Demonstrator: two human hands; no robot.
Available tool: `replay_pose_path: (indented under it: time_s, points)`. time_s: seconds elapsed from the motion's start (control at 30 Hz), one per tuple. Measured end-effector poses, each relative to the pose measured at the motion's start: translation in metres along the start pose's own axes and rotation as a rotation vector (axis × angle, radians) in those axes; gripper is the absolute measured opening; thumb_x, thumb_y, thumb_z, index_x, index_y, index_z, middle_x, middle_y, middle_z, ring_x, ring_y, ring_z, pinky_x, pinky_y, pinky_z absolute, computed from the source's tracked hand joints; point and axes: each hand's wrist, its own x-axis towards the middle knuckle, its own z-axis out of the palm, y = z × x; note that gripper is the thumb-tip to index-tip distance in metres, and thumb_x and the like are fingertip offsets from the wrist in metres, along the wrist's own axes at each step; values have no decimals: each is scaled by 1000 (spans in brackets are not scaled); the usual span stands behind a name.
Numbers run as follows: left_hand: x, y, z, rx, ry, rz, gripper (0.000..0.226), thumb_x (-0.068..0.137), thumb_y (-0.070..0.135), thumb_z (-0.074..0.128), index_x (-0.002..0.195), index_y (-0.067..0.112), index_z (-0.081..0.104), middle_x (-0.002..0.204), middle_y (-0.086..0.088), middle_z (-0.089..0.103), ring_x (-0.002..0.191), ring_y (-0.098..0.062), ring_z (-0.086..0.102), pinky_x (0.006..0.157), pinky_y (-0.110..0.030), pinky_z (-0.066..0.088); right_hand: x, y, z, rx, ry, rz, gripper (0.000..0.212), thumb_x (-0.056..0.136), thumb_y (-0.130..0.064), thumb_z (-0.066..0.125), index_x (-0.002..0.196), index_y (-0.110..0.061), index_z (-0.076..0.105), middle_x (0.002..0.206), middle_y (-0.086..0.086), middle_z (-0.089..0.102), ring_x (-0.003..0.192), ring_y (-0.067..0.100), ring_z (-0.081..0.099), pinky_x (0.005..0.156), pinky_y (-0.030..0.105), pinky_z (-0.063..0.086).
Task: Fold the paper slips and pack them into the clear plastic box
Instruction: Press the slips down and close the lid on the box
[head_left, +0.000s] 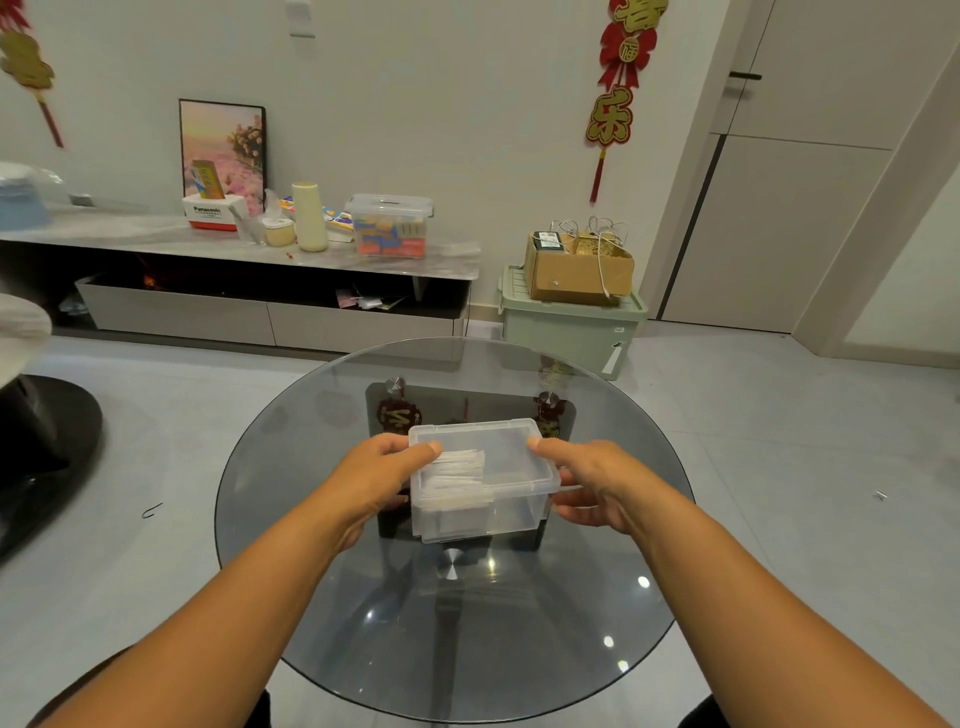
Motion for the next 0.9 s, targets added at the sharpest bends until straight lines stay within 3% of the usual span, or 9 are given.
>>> replay_pose_path:
  time_s: [0.1, 0.2, 0.33, 0.43, 0.5, 0.6, 0.73, 0.83, 0.9]
  points:
    - [0, 4, -4, 122, 42, 11, 34, 89, 37, 75, 104, 11, 59, 107, -4, 65, 101, -23, 63, 72, -28, 52, -1, -2, 4, -3, 26, -19, 40, 92, -44, 73, 116, -14, 62, 102, 7, 68, 89, 24, 68, 85, 38, 62]
    - [-1, 7, -9, 161, 35, 37, 38, 86, 35, 78, 109, 16, 54, 106, -5, 62, 99, -21, 61, 72, -29, 49, 1, 1, 10, 9, 53, -27, 42, 92, -42, 74, 121, -16, 58, 102, 6, 63, 89, 26, 66, 90, 43, 61]
    - [-2, 12, -11, 222, -41, 110, 32, 89, 28, 75, 116, 22, 58, 108, -1, 62, 96, -14, 60, 68, -22, 46, 8, 3, 16, 68, 132, -82, 62, 85, -40, 82, 134, -17, 52, 122, 8, 62, 100, 30, 67, 86, 48, 63]
    - [0, 17, -13, 263, -72, 119, 34, 88, 25, 77, 116, 22, 58, 111, 0, 62, 99, -14, 60, 68, -19, 48, 14, 0, 20, 70, 173, -124, 58, 82, -40, 85, 127, -17, 57, 121, 8, 64, 102, 29, 67, 82, 48, 64]
    - [3, 18, -13, 248, -73, 113, 35, 88, 23, 76, 118, 23, 59, 112, 0, 62, 100, -13, 59, 68, -19, 48, 16, -5, 21, 47, 158, -111, 40, 85, -39, 82, 110, -16, 61, 111, 8, 66, 93, 25, 68, 78, 41, 64]
    - [5, 18, -12, 175, -72, 107, 38, 91, 17, 73, 126, 23, 60, 119, 0, 63, 104, -13, 60, 75, -22, 51, 10, -14, 16, 2, 52, -12, 33, 89, -41, 78, 97, -15, 60, 95, 5, 67, 80, 20, 66, 64, 28, 55]
    - [7, 14, -7, 108, -85, 85, 41, 94, 14, 68, 133, 25, 59, 129, -3, 61, 116, -24, 60, 101, -44, 54, 4, -20, 12, 60, 14, 12, 37, 85, -35, 82, 103, -8, 67, 86, 3, 68, 69, 14, 61, 52, 22, 46]
    - [7, 12, -6, 100, -81, 79, 42, 96, 14, 66, 136, 25, 58, 132, -4, 59, 118, -25, 58, 102, -46, 53, 4, -19, 15, 109, 47, -64, 32, 85, -24, 84, 105, -4, 68, 83, 3, 66, 62, 12, 56, 41, 18, 42]
    - [8, 11, -5, 88, -74, 72, 42, 96, 14, 66, 136, 25, 57, 133, -5, 58, 118, -26, 57, 101, -45, 53, 6, -16, 20, 119, 92, -144, 21, 86, -21, 83, 95, -9, 68, 85, 2, 66, 67, 13, 60, 47, 21, 45]
